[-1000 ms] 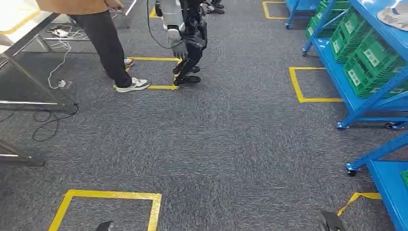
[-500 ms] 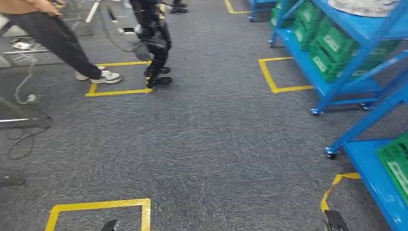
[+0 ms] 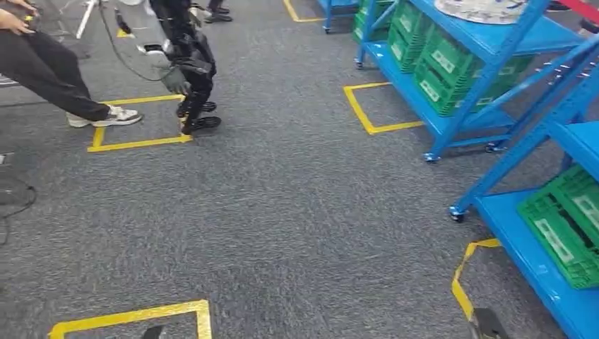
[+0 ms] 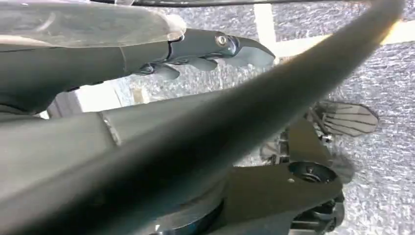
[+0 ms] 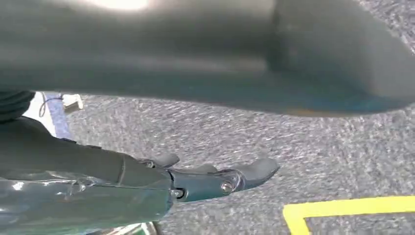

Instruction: Take the parts from the cabinet and place them on the table.

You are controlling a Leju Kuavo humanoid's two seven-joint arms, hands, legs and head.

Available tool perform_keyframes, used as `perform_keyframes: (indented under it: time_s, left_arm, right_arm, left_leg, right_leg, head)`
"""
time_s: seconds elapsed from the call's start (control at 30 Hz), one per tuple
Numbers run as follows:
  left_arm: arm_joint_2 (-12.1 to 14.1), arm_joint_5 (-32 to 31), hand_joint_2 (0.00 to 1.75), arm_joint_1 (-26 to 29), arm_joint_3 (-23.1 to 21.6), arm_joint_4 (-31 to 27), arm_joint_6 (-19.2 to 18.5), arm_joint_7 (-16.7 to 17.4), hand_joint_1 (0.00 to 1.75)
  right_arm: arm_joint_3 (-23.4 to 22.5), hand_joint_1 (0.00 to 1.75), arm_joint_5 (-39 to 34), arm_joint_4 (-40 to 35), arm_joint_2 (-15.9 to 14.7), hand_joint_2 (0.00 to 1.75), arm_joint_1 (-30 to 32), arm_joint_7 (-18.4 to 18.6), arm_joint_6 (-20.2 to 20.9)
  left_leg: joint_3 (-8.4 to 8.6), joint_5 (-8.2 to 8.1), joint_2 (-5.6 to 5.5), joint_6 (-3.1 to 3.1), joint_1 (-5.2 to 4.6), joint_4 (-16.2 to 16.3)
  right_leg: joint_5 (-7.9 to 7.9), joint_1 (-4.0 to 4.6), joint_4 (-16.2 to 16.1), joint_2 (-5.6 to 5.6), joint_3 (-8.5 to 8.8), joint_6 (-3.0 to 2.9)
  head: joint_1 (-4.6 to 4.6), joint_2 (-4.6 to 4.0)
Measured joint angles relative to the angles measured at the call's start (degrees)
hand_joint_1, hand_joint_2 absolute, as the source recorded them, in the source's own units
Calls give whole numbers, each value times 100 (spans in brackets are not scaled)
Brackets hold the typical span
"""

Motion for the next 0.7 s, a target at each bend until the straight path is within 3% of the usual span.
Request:
perform_keyframes:
  time_s: [0.03, 0.07, 0.1, 0.17, 0.2, 0.23, 0.27, 0.37, 0.4, 0.43, 0.47, 0.53, 0.57, 0.6, 0.63, 0.67, 0.7]
  left_arm:
    - [0, 4, 0, 9, 0, 0, 0, -2, 0]
    - [-4, 6, 0, 12, 0, 0, 2, 0, 0]
    - [-11, 13, 0, 11, 0, 0, 2, -2, 0]
    - [-33, 17, 0, 6, 0, 0, 2, 0, 0]
    - [-37, 28, 0, 4, 0, 0, 2, 0, 0]
    - [-35, 35, 0, 3, 0, 0, 4, -2, 0]
    - [-35, 41, 0, 0, 0, 0, 4, -2, 0]
    - [-37, 52, 0, -18, 0, 0, 4, -2, 0]
    - [-37, 55, 0, -29, 0, 0, 4, -2, 0]
    - [-39, 55, 0, -29, 0, 0, 4, -4, 0]
    - [-42, 55, 0, -24, 0, 0, 4, -4, 0]
    - [-46, 57, 0, -12, 0, 0, 4, -4, 0]
    - [-50, 57, 0, -7, 0, 0, 2, -4, 0]
    - [-52, 57, 0, -6, 0, 0, 2, -4, 0]
    - [-55, 57, 0, -5, 0, 0, 4, -4, 0]
    - [-55, 57, 0, -8, 0, 0, 2, -4, 0]
    - [-48, 57, 0, -13, 0, 0, 2, -4, 0]
  right_arm:
    - [2, 0, 0, 0, 0, 0, 2, 0, 0]
    - [4, 0, 0, 0, 0, 0, 14, 4, 0]
    - [7, 0, 0, 0, 0, 0, 22, 7, -7]
    - [7, 0, -7, 0, -11, 0, 15, 0, -20]
    - [7, 0, -7, 0, -11, 0, 5, -2, -26]
    - [9, 0, -9, 0, -11, 0, -13, -2, -28]
    - [13, 0, -9, 0, -11, 0, -35, -4, -35]
    - [26, 0, -9, 2, -11, 0, -14, 2, -48]
    - [26, 0, -11, 2, -11, 0, -13, 2, -57]
    - [28, 0, -11, 2, -11, 0, -30, 0, -61]
    - [28, 0, -11, 2, -11, 0, -53, 0, -68]
    - [28, 0, -11, 2, -11, 0, -66, 4, -77]
    - [28, 0, -11, 2, -11, 0, -58, 11, -76]
    - [31, 0, -11, 2, -11, 0, -47, 13, -76]
    - [31, 0, -11, 2, -11, 0, -47, 13, -79]
    - [31, 0, -11, 2, -11, 0, -50, 13, -81]
    - [31, 0, -11, 2, -11, 0, -53, 13, -85]
  left_leg:
    - [-1, -5, 53, 5, -3, 3]
    - [5, -9, 99, 4, -3, 4]
    - [13, -18, 144, 2, -2, 7]
    - [59, -46, 228, -27, 2, 10]
    - [99, -71, 271, -58, 1, 15]
    - [100, -92, 310, -91, -59, 35]
    - [79, -99, 343, -113, -65, 66]
    - [94, -93, 515, -162, -74, 74]
    - [73, -182, 345, -220, -39, 151]
    - [-40, -372, 90, -244, -23, 402]
    - [-251, -615, -12, -257, -16, 845]
    - [-746, -1003, -61, -272, -13, 1849]
    - [-881, -1015, -63, -267, -14, 2079]
    - [-865, -871, -66, -249, -15, 1993]
    - [-705, -615, -77, -219, -16, 1626]
    - [-450, -312, -113, -181, -17, 1062]
    - [-196, -61, -241, -134, -19, 520]
  right_leg:
    - [-136, -2, 402, -11, -171, 18]
    - [-115, -10, 516, -20, -215, 33]
    - [42, -18, 335, -33, -121, 41]
    - [555, -37, -622, -130, 372, 42]
    - [780, -43, -1204, -323, 659, 36]
    - [677, 31, -1359, -519, 720, 27]
    - [668, 16, -1401, -475, 719, -59]
    - [704, 23, -1388, -305, 710, -150]
    - [733, -6, -1408, -261, 724, -197]
    - [750, -11, -1408, -209, 705, -228]
    - [762, -9, -1408, -159, 683, -252]
    - [775, 1, -1407, -31, 652, -273]
    - [779, 8, -1407, 29, 649, -279]
    - [780, 12, -1407, 97, 655, -279]
    - [781, 14, -1407, 169, 665, -278]
    - [782, 16, -1407, 239, 679, -276]
    - [783, 16, -1407, 292, 687, -272]
  head:
    - [13, 0]
    - [35, 0]
    - [52, 0]
    - [111, 0]
    - [153, 0]
    - [195, 0]
    - [214, 0]
    - [105, 0]
    - [105, 0]
    - [63, 0]
    - [17, 0]
    - [-66, 0]
    - [-92, 0]
    - [-116, 0]
    - [-138, 0]
    - [-162, 0]
    - [-182, 0]
